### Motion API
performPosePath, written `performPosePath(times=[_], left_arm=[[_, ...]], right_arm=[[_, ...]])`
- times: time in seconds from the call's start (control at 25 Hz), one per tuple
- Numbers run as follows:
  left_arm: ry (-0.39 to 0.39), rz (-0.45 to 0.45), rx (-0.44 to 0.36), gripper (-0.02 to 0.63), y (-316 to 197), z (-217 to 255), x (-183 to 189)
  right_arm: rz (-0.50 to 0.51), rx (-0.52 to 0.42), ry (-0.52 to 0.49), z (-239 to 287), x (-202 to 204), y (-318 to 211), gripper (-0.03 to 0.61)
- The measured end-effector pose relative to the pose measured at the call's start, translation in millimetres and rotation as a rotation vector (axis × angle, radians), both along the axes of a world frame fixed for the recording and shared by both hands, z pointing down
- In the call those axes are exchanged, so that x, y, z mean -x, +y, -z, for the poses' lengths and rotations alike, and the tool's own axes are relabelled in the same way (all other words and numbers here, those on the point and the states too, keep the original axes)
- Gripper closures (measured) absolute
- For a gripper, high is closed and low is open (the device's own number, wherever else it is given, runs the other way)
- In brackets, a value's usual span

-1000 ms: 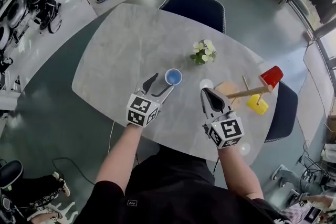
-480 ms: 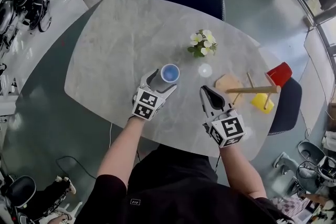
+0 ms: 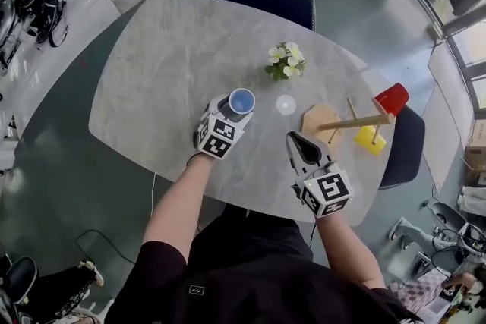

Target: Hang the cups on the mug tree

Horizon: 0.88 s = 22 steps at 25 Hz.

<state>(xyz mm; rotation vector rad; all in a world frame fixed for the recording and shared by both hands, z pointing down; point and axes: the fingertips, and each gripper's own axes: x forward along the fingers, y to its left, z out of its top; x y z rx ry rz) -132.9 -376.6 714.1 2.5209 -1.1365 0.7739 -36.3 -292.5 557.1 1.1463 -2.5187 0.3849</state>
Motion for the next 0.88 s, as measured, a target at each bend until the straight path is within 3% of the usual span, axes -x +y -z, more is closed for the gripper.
performPosePath(times=[0.56, 0.88], left_arm=[[0.158, 0.041, -0.118, 0.314, 27.8, 109.9, 10.3], [0.133, 0.046, -0.174, 0.314, 48.6, 150.6, 3.2]], right_arm=[[-0.16, -0.055, 0.016, 68.4, -59.1, 38.0, 0.552], [-0.165, -0.101, -0.009, 91.8, -93.3, 30.9, 0.552]])
